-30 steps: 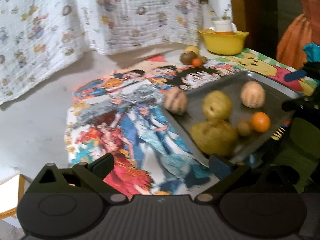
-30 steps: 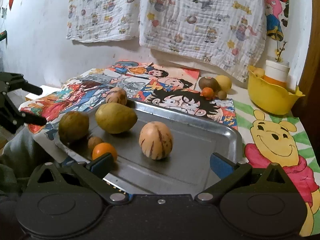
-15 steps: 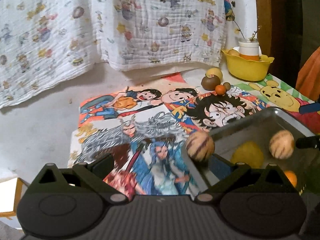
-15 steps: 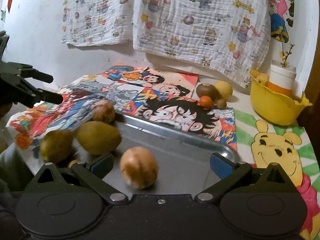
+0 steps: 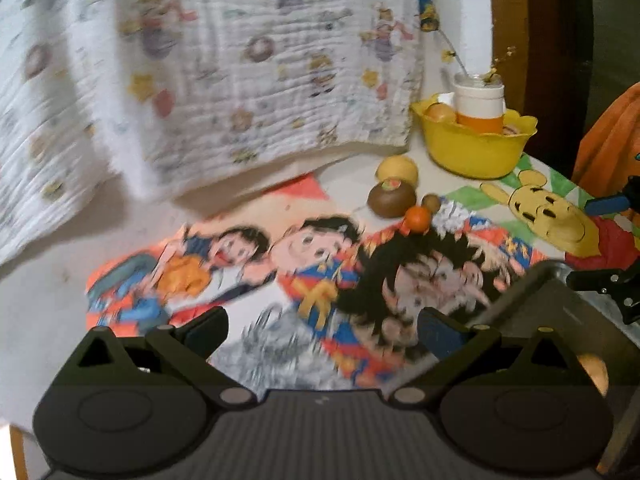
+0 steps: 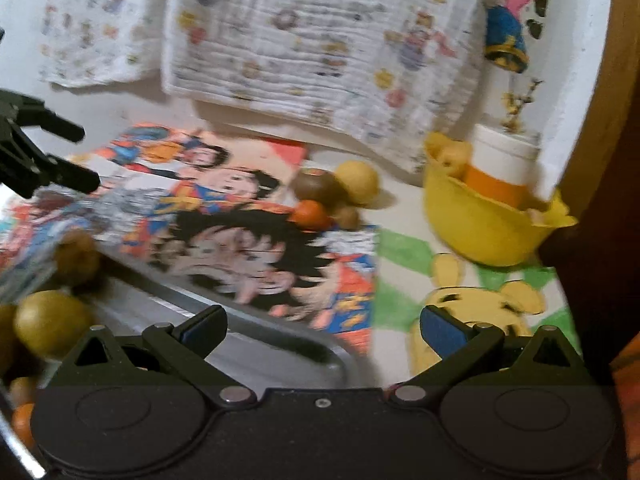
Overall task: Organize fruits
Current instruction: 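Move both open tools back toward the kiwi and small brown fruit, then lower the left tool onto the kiwi while the right tool lowers onto the small brown fruit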
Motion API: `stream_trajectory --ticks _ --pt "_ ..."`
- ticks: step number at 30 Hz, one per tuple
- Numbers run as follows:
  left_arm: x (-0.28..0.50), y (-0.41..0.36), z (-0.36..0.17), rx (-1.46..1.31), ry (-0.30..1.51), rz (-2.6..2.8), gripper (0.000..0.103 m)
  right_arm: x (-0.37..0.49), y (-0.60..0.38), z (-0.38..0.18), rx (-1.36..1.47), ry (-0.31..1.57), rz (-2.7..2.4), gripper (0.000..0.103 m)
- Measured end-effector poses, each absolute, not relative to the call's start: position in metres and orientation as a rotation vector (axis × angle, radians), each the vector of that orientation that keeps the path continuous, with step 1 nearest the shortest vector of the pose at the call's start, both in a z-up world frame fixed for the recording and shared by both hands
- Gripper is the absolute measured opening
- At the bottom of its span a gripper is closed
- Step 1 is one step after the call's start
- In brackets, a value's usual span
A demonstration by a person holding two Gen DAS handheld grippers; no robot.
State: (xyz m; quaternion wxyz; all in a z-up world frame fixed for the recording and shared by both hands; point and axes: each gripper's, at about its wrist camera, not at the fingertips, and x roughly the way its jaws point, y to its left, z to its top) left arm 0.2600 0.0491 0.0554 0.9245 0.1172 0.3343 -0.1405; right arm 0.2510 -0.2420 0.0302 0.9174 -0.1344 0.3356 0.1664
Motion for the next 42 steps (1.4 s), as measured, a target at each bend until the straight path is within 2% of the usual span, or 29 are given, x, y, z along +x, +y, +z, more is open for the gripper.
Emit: stream_trajectory --ticks 8,11,18,27,42 --pt "0.313 0.020 0.053 0.254 0.630 -0.407 0.103 0.287 -0.260 0.048 -0.213 0.698 0.285 0.102" --pt "0.340 0.011 0.044 0.256 0.676 -0.428 0.103 0.299 -0.259 0.050 -0.167 0.699 0.257 0.102" --pt "0.378 0.006 0.025 0.228 0.697 -0.465 0.103 0.334 -0.258 0.061 0.079 0.756 0.212 0.102" --pt "0.382 0.003 0.013 0.250 0.623 -0.513 0.102 0.388 -0.267 0.054 0.446 0.868 0.140 0.102" --pt "0.373 -0.013 -0.003 0.293 0.601 -0.588 0.102 0.408 -0.273 0.015 0.473 0.924 0.162 0.098"
